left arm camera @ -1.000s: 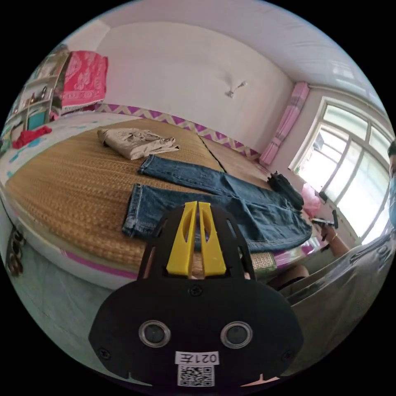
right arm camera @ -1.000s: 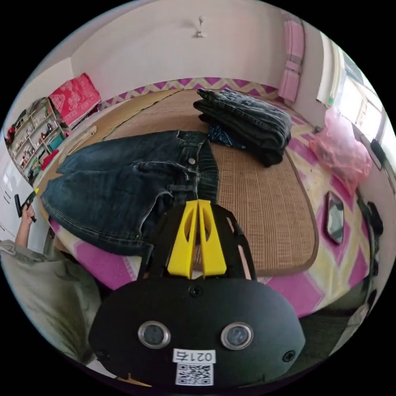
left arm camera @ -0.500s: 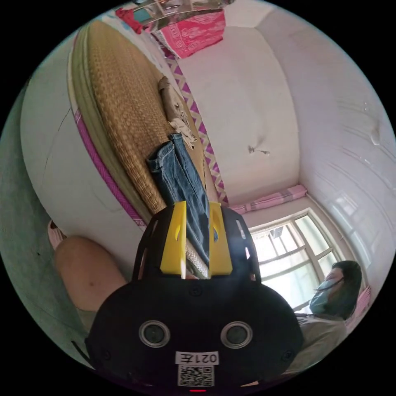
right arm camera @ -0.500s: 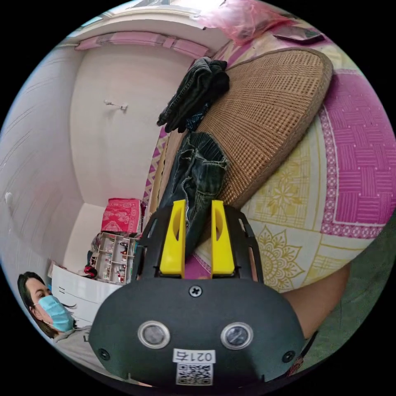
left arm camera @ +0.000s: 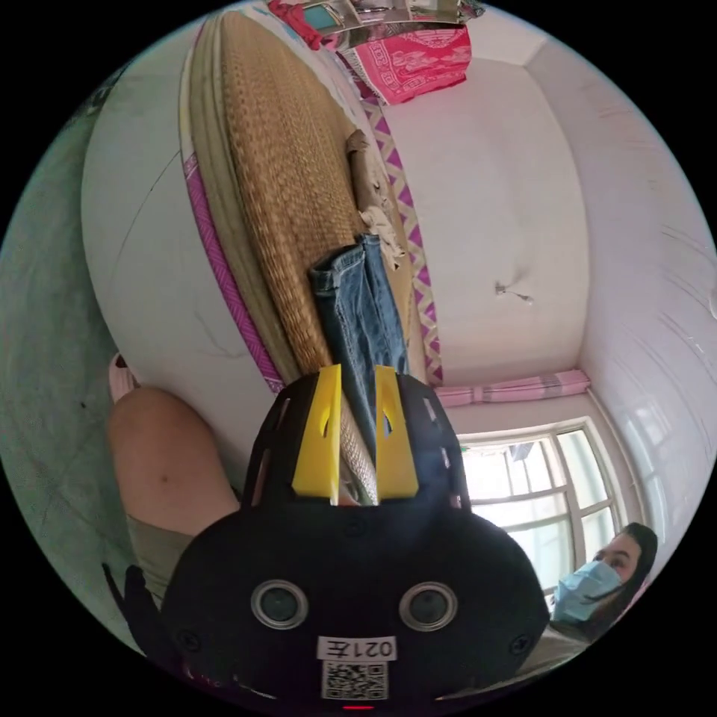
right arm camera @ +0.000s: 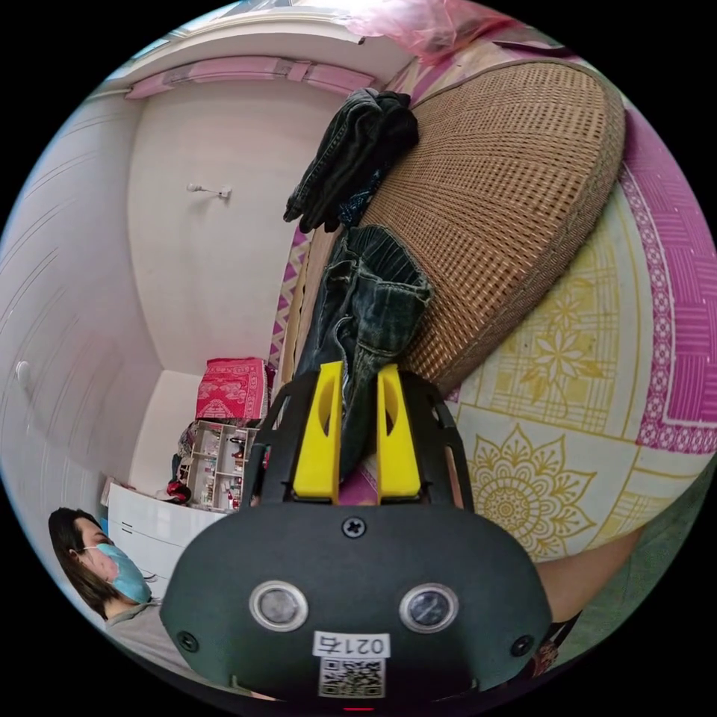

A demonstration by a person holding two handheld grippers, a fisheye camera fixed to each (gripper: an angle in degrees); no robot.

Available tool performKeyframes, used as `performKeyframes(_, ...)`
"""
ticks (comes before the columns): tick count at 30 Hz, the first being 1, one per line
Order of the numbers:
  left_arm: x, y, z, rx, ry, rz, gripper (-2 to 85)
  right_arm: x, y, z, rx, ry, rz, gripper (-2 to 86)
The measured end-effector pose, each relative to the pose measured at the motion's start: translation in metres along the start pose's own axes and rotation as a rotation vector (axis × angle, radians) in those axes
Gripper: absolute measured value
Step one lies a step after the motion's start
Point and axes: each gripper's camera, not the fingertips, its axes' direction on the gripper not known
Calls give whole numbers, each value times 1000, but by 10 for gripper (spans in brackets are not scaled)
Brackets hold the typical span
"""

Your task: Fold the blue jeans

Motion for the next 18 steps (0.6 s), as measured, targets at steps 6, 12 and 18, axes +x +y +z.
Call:
performKeyframes(6, 35, -5, 31, -50, -249, -3, 82, 18, 4, -1, 4, -1, -2, 72)
performKeyframes(12, 8, -8, 52, -82, -301, -176, 2, 39, 7, -2, 19, -31, 0, 61)
performKeyframes(18, -7, 9, 65, -54, -289, -172, -5, 53, 3, 0, 12, -51, 8, 58)
